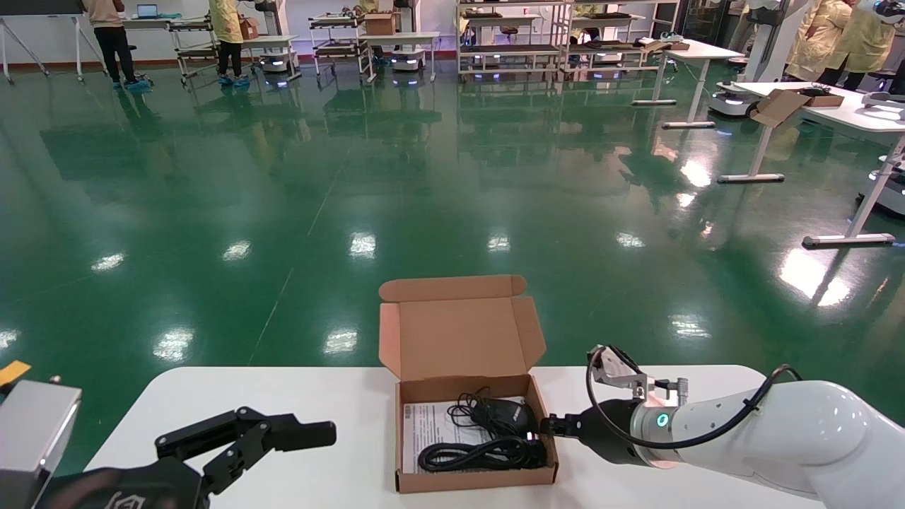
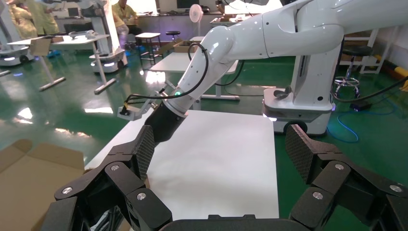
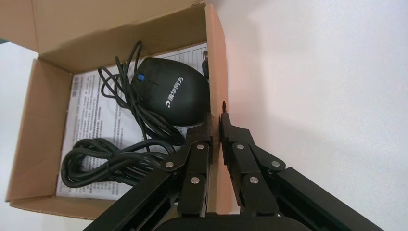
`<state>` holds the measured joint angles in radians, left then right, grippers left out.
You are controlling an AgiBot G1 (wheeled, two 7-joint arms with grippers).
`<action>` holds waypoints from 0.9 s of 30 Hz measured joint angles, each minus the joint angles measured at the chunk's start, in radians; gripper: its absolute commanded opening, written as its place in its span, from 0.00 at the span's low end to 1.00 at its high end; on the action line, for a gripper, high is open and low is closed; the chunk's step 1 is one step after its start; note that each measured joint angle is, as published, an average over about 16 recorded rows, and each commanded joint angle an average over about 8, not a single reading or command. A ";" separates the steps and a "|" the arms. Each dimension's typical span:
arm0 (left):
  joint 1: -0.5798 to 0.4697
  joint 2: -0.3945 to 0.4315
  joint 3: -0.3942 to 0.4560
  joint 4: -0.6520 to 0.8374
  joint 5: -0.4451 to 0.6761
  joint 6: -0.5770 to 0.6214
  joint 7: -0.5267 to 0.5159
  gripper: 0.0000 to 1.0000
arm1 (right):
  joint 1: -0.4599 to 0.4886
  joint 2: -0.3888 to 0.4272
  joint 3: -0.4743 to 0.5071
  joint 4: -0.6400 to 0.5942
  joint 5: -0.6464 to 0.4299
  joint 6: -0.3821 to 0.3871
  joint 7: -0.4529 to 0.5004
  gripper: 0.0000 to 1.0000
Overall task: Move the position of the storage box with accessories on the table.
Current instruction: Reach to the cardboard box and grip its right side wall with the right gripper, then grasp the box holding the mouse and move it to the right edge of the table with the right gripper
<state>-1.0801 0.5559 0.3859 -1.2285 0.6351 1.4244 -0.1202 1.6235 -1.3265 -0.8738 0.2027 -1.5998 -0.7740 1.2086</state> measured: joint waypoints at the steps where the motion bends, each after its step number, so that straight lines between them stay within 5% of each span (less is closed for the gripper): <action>1: 0.000 0.000 0.000 0.000 0.000 0.000 0.000 1.00 | 0.001 0.000 -0.001 0.000 0.000 -0.002 0.001 0.00; 27: 0.000 0.000 0.000 0.000 0.000 0.000 0.000 1.00 | 0.152 0.109 -0.009 0.065 -0.012 -0.143 -0.021 0.00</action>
<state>-1.0801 0.5559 0.3859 -1.2285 0.6351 1.4244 -0.1202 1.7759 -1.2173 -0.8832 0.2681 -1.6118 -0.9172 1.1875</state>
